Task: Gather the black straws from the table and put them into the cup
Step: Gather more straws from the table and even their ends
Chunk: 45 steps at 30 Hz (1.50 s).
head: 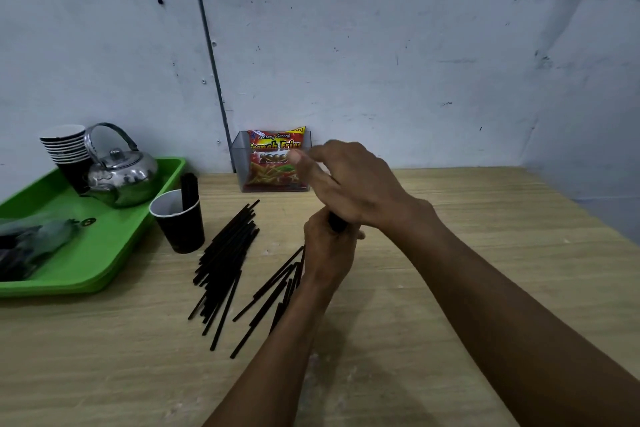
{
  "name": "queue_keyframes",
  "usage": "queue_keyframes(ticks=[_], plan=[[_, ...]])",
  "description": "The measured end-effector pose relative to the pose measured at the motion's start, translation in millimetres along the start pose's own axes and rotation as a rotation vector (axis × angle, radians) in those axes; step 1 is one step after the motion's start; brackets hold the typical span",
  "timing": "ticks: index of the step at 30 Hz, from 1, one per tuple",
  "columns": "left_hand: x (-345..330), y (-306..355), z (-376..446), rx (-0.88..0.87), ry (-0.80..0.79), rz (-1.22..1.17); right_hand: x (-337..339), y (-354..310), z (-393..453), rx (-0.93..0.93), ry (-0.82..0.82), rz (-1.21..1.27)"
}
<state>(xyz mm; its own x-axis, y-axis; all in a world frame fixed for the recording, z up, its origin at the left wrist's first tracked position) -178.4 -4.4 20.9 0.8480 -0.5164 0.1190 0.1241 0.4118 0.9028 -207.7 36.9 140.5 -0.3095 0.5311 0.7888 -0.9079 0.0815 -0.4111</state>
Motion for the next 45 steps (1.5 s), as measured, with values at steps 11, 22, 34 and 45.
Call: queue_keyframes(ticks=[11, 22, 34, 45], plan=[[-1, -18, -8, 0.072, -0.007, 0.057, -25, 15, -2, 0.1, -0.075, 0.035], [4, -27, -22, 0.152, 0.009, 0.047, -23, 17, 0, -0.066, -0.079, 0.254], [3, -31, -21, 0.138, -0.027, 0.042, -52, 18, -2, -0.143, -0.209, 0.067], [22, -9, 0, 0.3, 0.113, -0.372, -13, 22, -3, -0.232, 0.13, 0.518]])
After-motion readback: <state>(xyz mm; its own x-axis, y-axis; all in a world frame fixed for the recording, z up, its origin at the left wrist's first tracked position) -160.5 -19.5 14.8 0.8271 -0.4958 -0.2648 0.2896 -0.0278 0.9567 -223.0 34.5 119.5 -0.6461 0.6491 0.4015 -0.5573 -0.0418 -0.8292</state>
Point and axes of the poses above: each hand's wrist, its own z-axis towards the middle knuckle, its own x-axis out of the back of the hand, y = z × x, the point moved 6 cm from there along z, towards the middle knuckle, and after that the axes turned 7 degrees about z, right-handed, at the moved point
